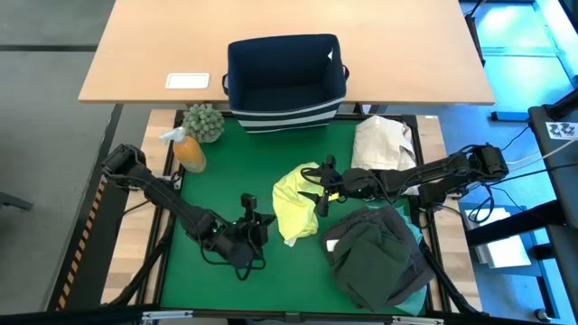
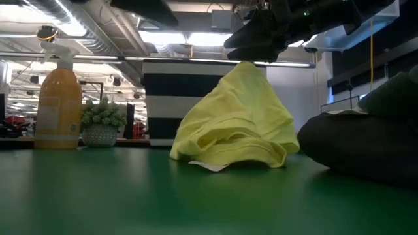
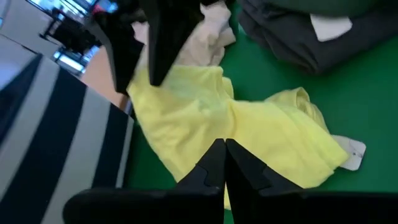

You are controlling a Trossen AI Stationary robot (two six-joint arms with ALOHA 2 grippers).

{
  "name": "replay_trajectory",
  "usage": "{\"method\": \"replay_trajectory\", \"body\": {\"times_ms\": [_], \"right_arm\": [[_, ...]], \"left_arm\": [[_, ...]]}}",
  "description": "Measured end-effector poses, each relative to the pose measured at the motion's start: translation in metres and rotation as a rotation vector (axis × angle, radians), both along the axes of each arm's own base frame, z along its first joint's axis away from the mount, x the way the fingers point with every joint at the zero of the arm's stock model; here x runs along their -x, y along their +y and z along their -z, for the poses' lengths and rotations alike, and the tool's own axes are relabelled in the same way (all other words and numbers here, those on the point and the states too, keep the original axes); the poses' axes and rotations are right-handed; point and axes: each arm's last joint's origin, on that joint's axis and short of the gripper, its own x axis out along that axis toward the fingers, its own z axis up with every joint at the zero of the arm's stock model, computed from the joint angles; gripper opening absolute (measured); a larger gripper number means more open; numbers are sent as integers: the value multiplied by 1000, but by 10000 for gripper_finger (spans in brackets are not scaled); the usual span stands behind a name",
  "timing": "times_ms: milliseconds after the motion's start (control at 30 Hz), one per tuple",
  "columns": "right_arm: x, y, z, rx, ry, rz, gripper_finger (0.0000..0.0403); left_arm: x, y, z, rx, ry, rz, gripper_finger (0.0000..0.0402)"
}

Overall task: Fold laundry
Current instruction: Fold the yellow shirt on the table

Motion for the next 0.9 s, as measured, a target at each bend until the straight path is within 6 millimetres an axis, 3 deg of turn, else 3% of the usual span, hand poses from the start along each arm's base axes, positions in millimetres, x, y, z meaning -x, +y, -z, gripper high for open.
{"method": "replay_trajectory", "body": {"times_ms": [367,700,900], "right_arm": [[0,0,0,0,0,0,292],[0,0,0,0,0,0,292],[0,0,-1,-1,-7,0,292]], "left_arm": [[5,-4,-1,23,22,14,0],[29,14,7,175,21,-53,0],[16,23,14,322,15,6,0]]}}
